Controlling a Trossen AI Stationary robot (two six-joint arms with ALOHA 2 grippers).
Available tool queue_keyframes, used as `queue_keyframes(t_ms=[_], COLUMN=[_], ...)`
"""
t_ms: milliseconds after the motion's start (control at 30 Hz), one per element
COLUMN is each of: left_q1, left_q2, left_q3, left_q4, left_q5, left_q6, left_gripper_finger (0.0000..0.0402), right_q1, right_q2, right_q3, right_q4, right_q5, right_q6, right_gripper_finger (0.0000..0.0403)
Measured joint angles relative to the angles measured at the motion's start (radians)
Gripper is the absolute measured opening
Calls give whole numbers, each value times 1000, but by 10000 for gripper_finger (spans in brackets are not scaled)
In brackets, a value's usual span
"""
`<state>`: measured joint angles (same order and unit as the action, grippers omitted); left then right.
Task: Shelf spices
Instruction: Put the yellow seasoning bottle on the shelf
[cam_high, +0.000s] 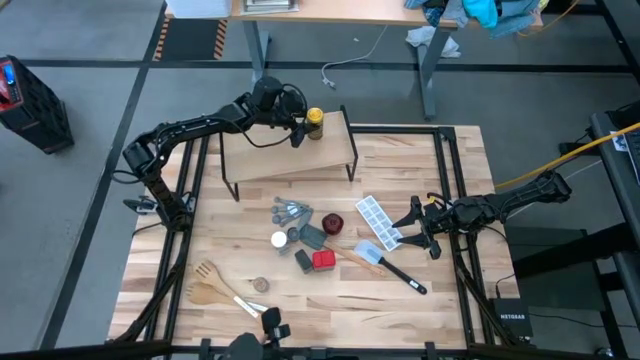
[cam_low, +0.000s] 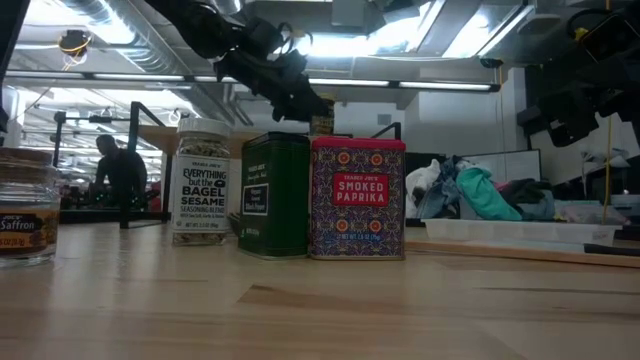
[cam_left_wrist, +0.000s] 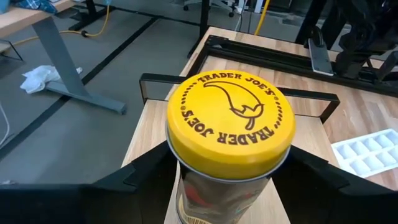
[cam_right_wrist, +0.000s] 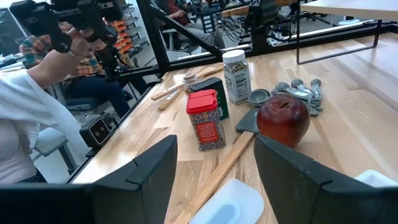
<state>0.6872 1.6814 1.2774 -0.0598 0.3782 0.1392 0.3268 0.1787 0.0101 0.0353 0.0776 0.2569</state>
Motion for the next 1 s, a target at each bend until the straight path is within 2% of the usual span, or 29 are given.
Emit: queue_keyframes(t_ms=[333, 600, 1000], left_q1=[0, 0, 0], left_q2=[0, -4, -6], left_q3=[0, 0, 0], left_q4=[113, 121, -50], left_q5=[5, 7, 7], left_q6=[-84, -87, 11], left_gripper_finger=[239, 239, 239], right_q1=[0, 0, 0], right_q2=[0, 0, 0], right_q3=[0, 0, 0], right_q4=[0, 0, 0], right_q5=[0, 0, 0], right_q6=[0, 0, 0], right_gripper_finger=[221, 221, 221])
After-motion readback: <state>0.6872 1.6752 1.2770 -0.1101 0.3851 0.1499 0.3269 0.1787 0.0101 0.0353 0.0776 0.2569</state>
